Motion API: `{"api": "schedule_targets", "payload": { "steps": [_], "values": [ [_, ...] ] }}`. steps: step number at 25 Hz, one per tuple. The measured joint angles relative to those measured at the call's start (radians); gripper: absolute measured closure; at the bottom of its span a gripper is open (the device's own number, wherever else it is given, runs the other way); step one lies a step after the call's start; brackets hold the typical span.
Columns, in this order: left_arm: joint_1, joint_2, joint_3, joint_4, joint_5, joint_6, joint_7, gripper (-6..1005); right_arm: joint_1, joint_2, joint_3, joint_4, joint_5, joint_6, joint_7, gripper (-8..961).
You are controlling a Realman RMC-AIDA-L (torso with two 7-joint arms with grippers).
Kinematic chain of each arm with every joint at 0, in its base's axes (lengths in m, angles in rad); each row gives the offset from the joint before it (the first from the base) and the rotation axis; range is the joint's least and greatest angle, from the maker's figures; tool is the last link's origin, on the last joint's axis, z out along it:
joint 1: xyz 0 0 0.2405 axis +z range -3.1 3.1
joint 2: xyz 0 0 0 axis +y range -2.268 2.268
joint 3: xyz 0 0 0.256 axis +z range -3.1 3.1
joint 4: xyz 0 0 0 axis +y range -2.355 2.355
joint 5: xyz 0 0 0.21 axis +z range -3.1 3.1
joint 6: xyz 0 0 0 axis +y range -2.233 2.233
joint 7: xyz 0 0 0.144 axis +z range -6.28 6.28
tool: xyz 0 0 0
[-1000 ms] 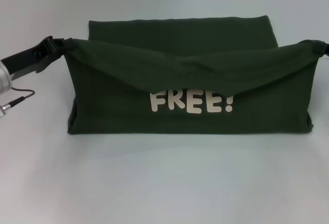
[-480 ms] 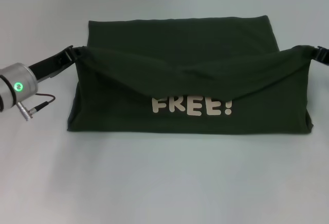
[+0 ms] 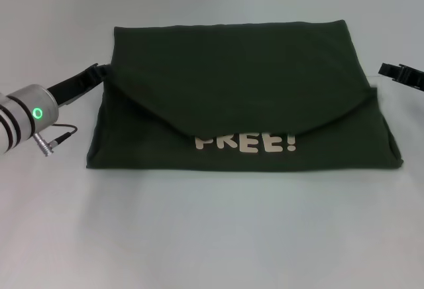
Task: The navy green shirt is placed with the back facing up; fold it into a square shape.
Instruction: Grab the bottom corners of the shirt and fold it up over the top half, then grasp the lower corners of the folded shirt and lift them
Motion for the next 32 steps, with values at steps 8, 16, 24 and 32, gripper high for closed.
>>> {"api": "schedule_targets", "payload": {
  "steps": [8,16,24,32],
  "values": [
    [-0.004,0.014,0.001,-0.009,-0.020,-0.064,-0.003,677,-0.007,-0.023,-0.008,-0.006,-0.002,0.012,0.005,498],
    [0.071,0.067,0.049,0.056,0.028,0.250,-0.021,372,-0.105,-0.065,-0.008,-0.060,0.063,-0.226,0.051,284],
    [0.108,0.061,0.152,0.151,0.229,0.350,-0.125,295,-0.175,-0.107,-0.044,-0.066,0.058,-0.466,0.094,209],
    [0.103,0.064,0.153,0.167,0.389,0.350,-0.257,277,-0.215,-0.117,-0.073,-0.068,0.055,-0.492,0.109,210]
  ]
}}
